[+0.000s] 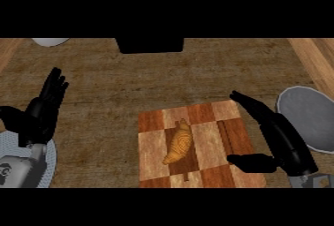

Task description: Pick the croissant from the cutting board and place it in the pan

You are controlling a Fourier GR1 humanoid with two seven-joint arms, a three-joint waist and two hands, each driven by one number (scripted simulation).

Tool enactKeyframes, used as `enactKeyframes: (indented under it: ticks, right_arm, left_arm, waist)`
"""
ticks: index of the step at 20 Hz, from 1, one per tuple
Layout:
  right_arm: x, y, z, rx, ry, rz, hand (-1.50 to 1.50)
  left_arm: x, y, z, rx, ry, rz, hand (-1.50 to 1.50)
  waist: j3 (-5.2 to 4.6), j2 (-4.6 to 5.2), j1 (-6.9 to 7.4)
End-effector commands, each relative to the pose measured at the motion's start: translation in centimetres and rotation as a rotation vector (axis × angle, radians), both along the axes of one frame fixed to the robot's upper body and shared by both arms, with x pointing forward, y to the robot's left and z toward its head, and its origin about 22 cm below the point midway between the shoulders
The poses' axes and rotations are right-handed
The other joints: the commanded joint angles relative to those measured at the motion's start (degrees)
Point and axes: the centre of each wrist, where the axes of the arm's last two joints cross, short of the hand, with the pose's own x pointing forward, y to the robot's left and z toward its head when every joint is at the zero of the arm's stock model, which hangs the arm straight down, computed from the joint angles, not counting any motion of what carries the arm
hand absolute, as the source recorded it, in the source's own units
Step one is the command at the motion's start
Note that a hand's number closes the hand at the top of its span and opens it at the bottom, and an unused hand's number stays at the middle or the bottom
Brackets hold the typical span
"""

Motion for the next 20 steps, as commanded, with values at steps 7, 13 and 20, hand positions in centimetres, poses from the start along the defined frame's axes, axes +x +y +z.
enactKeyframes:
  ticks: [7, 13, 20]
  right_arm:
    - [-1.3, 4.8, 12.2, -0.274, 0.109, -0.053, -1.5]
    - [0.9, 10.2, 13.8, -0.33, 0.127, -0.037, -1.5]
    - [1.0, 13.3, 12.3, -0.231, 0.246, 0.079, -1.5]
  left_arm:
    - [1.4, -0.5, 0.5, 0.001, -0.032, -0.043, 0.0]
    - [0.7, -1.4, 0.1, 0.003, -0.023, -0.076, 0.0]
    - [1.0, -0.7, 0.4, -0.01, -0.019, -0.058, 0.0]
  waist:
    - [0.09, 0.75, 3.31]
    - [0.22, 0.77, 3.73]
    - [0.29, 0.66, 3.15]
